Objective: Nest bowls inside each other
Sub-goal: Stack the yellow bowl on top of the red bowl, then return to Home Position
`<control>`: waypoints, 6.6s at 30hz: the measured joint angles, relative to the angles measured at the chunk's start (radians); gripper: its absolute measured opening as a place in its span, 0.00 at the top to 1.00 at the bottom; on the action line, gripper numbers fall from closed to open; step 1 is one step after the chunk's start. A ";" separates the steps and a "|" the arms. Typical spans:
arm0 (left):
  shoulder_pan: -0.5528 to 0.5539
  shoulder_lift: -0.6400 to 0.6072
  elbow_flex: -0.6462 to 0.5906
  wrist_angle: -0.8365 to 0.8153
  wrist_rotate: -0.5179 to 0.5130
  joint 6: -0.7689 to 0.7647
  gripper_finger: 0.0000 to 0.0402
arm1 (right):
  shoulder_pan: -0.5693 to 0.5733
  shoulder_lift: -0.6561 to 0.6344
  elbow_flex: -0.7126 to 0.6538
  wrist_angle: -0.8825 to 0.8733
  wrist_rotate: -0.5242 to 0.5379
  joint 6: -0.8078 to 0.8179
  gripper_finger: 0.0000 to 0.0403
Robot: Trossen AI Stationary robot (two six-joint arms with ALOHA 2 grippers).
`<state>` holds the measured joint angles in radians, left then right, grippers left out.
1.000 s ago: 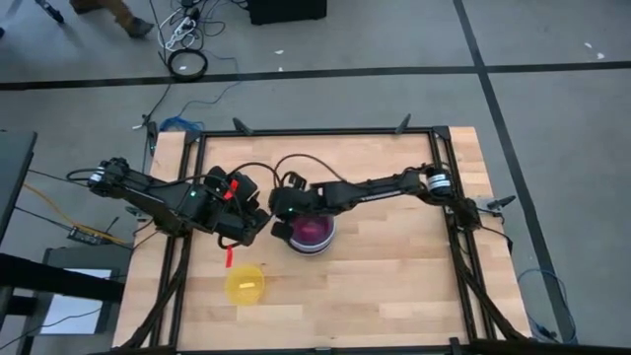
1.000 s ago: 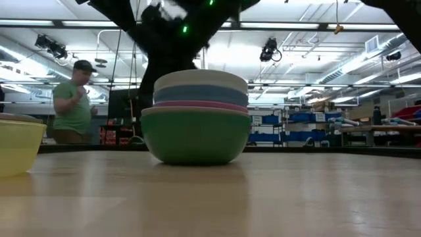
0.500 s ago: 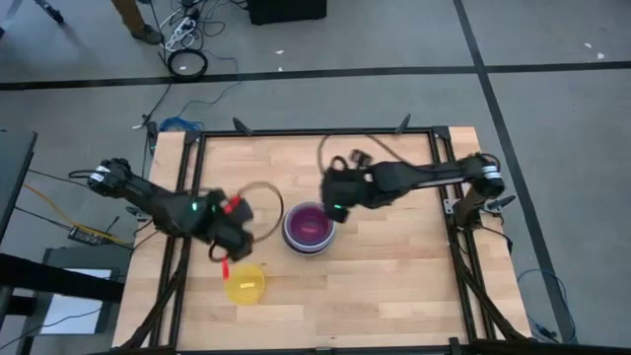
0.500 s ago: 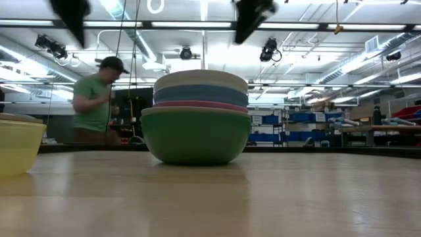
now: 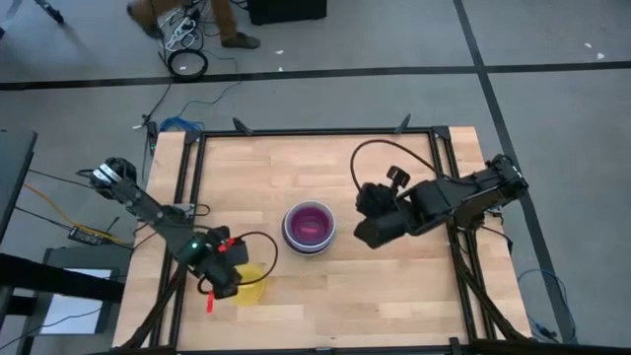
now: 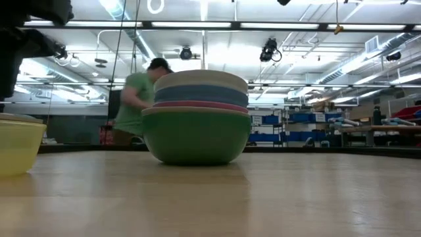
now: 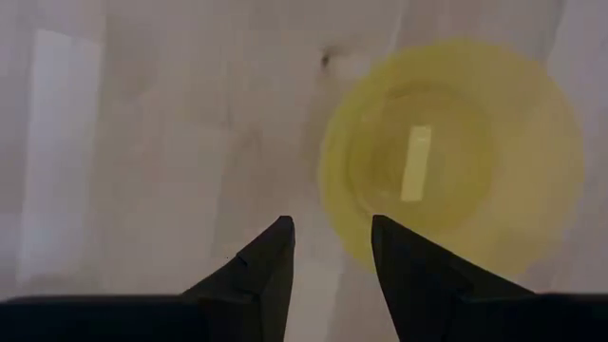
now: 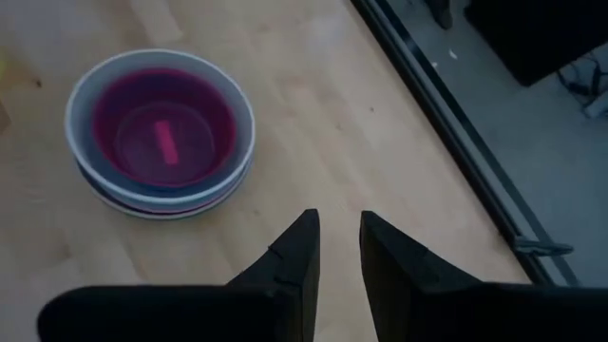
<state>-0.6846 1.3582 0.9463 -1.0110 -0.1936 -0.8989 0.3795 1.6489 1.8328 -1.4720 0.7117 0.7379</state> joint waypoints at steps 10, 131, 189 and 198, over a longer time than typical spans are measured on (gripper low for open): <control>-0.011 0.000 -0.097 0.150 0.040 -0.074 0.62 | 0.008 0.000 0.000 0.003 0.001 0.005 0.84; 0.799 -0.365 0.210 0.920 0.262 0.937 0.66 | -0.280 -0.245 -0.128 1.015 -0.806 -0.960 0.84; 0.667 -0.809 -0.938 1.470 0.124 0.894 0.66 | -0.294 -1.438 -1.824 1.769 -0.731 -0.734 0.84; 0.667 -0.809 -0.938 1.470 0.123 0.894 0.66 | -0.294 -1.438 -1.824 1.769 -0.731 -0.738 0.84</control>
<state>-0.0177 0.5488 0.0078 0.4591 -0.0704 -0.0051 0.0853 0.2108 0.0086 0.2970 -0.0196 -0.0006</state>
